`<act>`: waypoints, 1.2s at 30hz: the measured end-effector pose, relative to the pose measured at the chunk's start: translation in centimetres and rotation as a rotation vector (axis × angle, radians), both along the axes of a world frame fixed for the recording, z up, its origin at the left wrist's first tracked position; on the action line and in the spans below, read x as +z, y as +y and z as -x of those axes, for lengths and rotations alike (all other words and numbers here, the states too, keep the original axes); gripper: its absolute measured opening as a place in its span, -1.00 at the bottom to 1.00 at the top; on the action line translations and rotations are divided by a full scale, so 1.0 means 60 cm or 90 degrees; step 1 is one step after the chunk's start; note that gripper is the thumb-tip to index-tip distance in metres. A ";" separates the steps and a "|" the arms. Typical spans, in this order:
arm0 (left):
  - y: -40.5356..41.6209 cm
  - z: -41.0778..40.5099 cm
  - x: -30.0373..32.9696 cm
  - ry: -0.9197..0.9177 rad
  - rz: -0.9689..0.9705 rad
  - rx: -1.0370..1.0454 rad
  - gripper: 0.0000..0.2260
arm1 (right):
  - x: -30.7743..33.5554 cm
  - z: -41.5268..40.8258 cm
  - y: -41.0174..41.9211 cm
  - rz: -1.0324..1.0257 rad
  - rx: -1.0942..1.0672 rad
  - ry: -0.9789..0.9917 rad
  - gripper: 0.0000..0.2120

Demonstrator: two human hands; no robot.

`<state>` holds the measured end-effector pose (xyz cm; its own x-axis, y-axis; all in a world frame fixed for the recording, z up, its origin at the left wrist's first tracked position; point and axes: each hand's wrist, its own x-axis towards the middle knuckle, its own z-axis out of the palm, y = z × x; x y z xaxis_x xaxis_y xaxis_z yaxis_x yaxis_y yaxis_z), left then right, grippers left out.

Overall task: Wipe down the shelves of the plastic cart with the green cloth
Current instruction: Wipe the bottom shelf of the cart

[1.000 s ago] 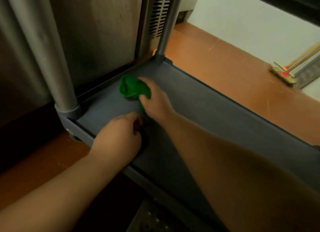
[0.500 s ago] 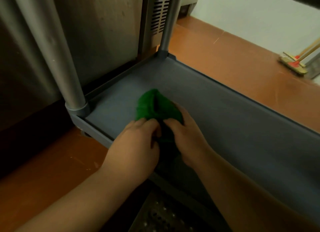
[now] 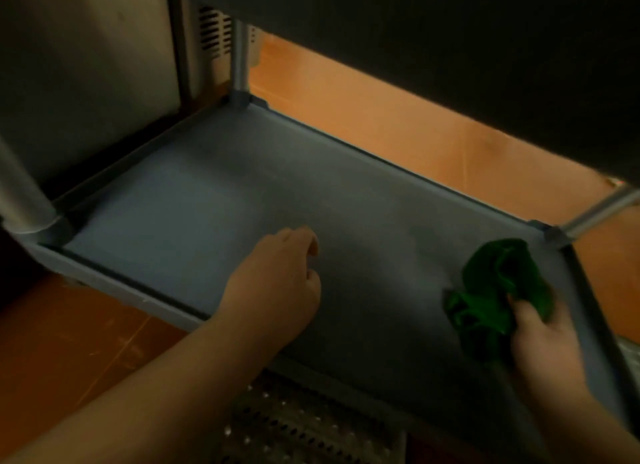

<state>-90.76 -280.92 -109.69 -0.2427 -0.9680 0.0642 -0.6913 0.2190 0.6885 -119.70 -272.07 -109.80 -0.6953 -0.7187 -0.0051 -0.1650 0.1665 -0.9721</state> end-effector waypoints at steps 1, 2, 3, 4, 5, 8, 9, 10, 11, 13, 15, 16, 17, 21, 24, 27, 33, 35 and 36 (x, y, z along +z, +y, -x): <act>0.000 0.005 -0.001 -0.003 -0.011 -0.005 -0.78 | -0.001 0.023 0.022 -0.027 -0.048 0.062 -0.71; 0.000 0.009 -0.002 -0.004 -0.024 -0.009 -0.78 | -0.003 0.047 0.040 -0.060 -0.100 0.133 -0.65; 0.000 0.013 -0.003 -0.006 -0.034 -0.014 -0.78 | -0.003 0.062 0.053 -0.075 -0.143 0.176 -0.62; -0.001 0.016 -0.004 -0.010 -0.039 -0.020 -0.78 | 0.001 0.072 0.059 -0.084 -0.170 0.203 -0.61; -0.002 0.018 -0.004 -0.013 -0.040 -0.025 -0.79 | 0.004 0.078 0.059 -0.088 -0.191 0.222 -0.59; -0.008 0.018 -0.002 -0.012 -0.034 -0.031 -0.80 | -0.001 0.096 0.017 -0.194 -0.198 0.271 -0.56; -0.011 0.014 -0.003 -0.015 -0.036 -0.028 -0.80 | -0.007 0.096 -0.007 -0.230 -0.169 0.295 -0.58; -0.012 0.007 -0.003 -0.017 -0.040 -0.021 -0.80 | -0.019 0.094 -0.033 -0.261 -0.125 0.322 -0.59; -0.014 -0.001 -0.004 -0.019 -0.046 -0.012 -0.80 | -0.026 0.082 -0.059 -0.281 -0.085 0.344 -0.58; -0.016 -0.021 -0.003 -0.022 -0.064 0.014 -0.80 | -0.042 0.055 -0.111 -0.278 -0.018 0.375 -0.55; -0.017 -0.043 -0.004 -0.026 -0.064 0.050 -0.80 | -0.053 0.013 -0.150 -0.247 0.041 0.368 -0.52; -0.016 -0.054 -0.006 -0.029 -0.056 0.070 -0.80 | -0.057 -0.016 -0.164 -0.230 0.072 0.358 -0.52; -0.015 -0.064 -0.008 -0.031 -0.047 0.087 -0.80 | -0.059 -0.054 -0.175 -0.210 0.111 0.344 -0.51; -0.005 -0.106 -0.018 -0.034 -0.041 0.107 -0.81 | -0.064 -0.239 -0.182 -0.096 0.305 0.323 -0.49; 0.013 -0.136 -0.011 -0.052 -0.015 0.129 -0.85 | -0.065 -0.374 -0.151 -0.031 0.472 0.372 -0.49; 0.032 -0.161 0.007 -0.086 0.006 0.145 -0.89 | -0.053 -0.428 -0.108 -0.020 0.533 0.279 -0.46; 0.049 -0.102 0.081 -0.085 0.044 -0.032 -0.87 | 0.006 -0.348 -0.043 -0.010 0.315 0.076 -0.57; 0.044 -0.067 0.107 -0.112 0.087 -0.092 -0.88 | 0.026 -0.294 -0.017 -0.006 0.233 0.013 -0.60; 0.036 -0.056 0.118 -0.151 0.107 -0.111 -0.88 | 0.037 -0.266 -0.004 -0.014 0.205 0.009 -0.60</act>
<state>-87.40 -278.76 -102.61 -0.4305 -0.8916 0.1408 -0.7704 0.4442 0.4573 -103.73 -272.33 -107.59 -0.4318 -0.9018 -0.0151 -0.2270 0.1248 -0.9659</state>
